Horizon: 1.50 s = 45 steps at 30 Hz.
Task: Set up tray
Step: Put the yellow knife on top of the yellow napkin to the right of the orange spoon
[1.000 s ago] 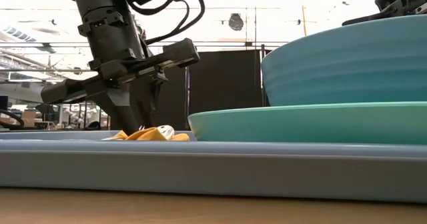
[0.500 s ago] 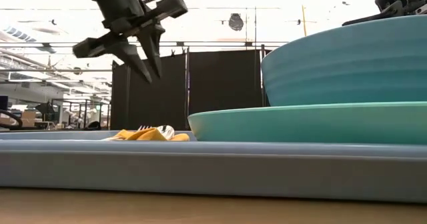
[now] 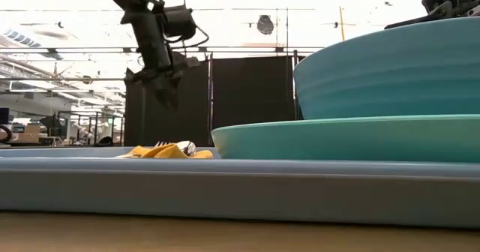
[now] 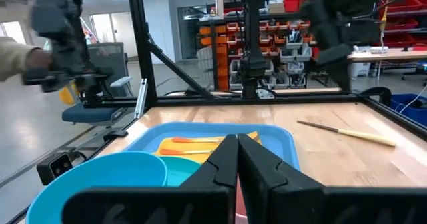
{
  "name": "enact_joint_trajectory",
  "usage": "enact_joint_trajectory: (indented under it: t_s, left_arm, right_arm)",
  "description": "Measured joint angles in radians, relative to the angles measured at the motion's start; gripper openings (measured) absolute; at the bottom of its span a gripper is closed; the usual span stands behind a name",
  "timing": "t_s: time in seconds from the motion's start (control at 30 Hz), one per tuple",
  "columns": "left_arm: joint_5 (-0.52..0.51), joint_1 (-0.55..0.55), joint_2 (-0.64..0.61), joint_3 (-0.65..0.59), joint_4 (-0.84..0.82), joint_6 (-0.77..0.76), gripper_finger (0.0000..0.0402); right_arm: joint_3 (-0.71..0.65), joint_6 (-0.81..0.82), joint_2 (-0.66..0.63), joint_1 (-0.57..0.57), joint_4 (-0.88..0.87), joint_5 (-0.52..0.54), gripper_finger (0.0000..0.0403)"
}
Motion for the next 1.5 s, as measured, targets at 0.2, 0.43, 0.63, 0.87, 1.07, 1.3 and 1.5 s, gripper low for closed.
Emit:
enact_joint_trajectory:
  t_s: [0.2, 0.43, 0.63, 0.87, 1.07, 1.3, 1.5]
  left_arm:
    - [0.115, 0.133, 0.08, 0.0, 0.025, 0.109, 0.0088]
    - [0.136, 0.15, 0.195, 0.0, 0.055, 0.254, 0.0088]
    - [0.133, 0.183, 0.245, 0.0, 0.125, 0.271, 0.0088]
    - [0.153, 0.201, 0.295, 0.0, 0.166, 0.274, 0.0088]
    - [0.147, 0.2, 0.333, 0.003, 0.175, 0.299, 0.0088]
    - [0.149, 0.2, 0.338, 0.003, 0.17, 0.318, 0.0088]
    - [0.177, 0.195, 0.339, 0.003, 0.118, 0.359, 0.0088]
  right_arm:
    - [0.0, -0.024, 0.0, 0.0, 0.005, 0.001, 0.0004]
    - [0.0, -0.051, 0.0, 0.0, 0.002, 0.011, 0.0004]
    - [0.0, -0.071, 0.0, -0.001, -0.001, 0.031, 0.0004]
    - [0.0, -0.071, 0.0, -0.001, -0.002, 0.034, 0.0004]
    - [0.0, -0.075, 0.0, -0.001, -0.009, 0.035, 0.0004]
    - [0.0, -0.083, 0.0, -0.001, -0.023, 0.054, 0.0004]
    - [0.0, -0.083, 0.0, -0.001, -0.027, 0.053, 0.0004]
